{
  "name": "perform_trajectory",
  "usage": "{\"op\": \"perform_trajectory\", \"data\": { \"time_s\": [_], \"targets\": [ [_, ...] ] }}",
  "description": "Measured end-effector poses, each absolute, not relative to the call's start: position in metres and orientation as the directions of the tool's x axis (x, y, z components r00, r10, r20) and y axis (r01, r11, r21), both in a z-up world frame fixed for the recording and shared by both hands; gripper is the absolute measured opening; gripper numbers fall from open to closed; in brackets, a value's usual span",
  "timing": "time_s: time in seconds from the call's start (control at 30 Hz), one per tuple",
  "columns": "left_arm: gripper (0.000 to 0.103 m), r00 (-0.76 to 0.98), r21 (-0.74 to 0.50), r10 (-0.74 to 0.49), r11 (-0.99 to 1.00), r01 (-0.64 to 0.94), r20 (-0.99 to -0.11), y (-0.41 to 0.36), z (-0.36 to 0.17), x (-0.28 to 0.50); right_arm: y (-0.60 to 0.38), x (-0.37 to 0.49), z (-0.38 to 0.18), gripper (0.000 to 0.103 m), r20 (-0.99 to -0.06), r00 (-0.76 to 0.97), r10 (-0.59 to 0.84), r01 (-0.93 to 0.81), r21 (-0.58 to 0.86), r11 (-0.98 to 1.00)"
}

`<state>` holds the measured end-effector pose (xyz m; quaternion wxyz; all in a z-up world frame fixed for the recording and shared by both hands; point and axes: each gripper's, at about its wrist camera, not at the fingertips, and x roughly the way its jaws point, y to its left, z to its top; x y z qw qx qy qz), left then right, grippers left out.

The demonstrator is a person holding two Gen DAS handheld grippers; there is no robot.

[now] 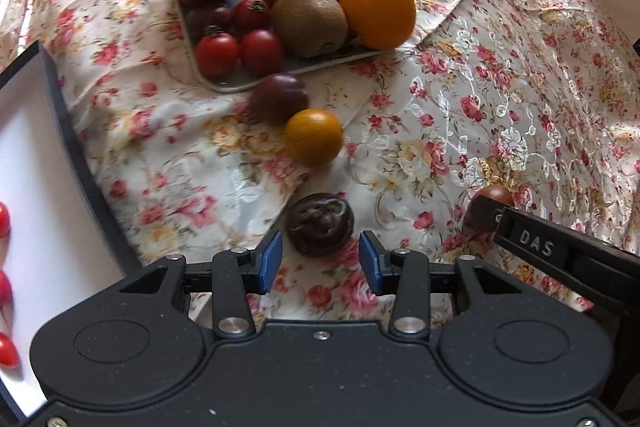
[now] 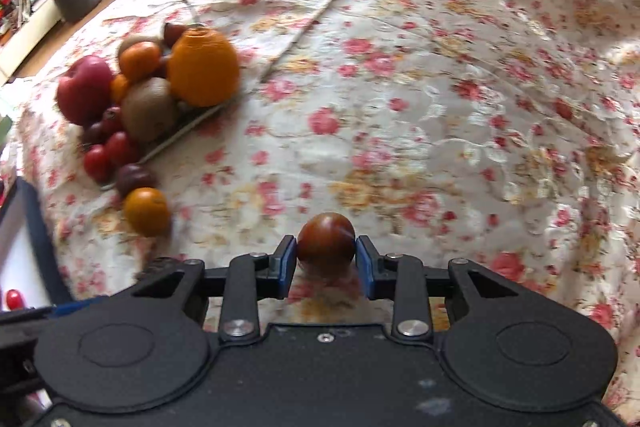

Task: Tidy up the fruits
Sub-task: 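Grasp the dark passion fruit with the left tool while the right tool lifts the brown tomato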

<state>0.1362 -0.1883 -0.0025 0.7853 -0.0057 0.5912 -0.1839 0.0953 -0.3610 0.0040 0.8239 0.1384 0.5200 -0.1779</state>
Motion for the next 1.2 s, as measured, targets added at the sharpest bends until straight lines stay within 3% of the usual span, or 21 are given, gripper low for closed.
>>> {"op": "perform_trajectory", "data": {
  "time_s": [0.73, 0.9, 1.2],
  "targets": [
    [0.051, 0.212, -0.194, -0.241, 0.956, 0.218, -0.947, -0.206, -0.029, 0.16, -0.362, 0.093, -0.005, 0.034, -0.913, 0.388, -0.123, 0.435, 0.065, 0.898],
    [0.05, 0.163, -0.233, -0.257, 0.96, 0.152, -0.953, -0.188, -0.024, 0.16, -0.356, 0.092, 0.0, 0.033, -0.91, 0.395, -0.124, 0.419, 0.059, 0.906],
    [0.05, 0.219, -0.184, -0.214, 0.971, 0.151, -0.952, -0.127, 0.012, 0.132, -0.323, 0.08, 0.027, 0.033, -0.894, 0.447, -0.02, 0.311, 0.134, 0.941]
  ]
}}
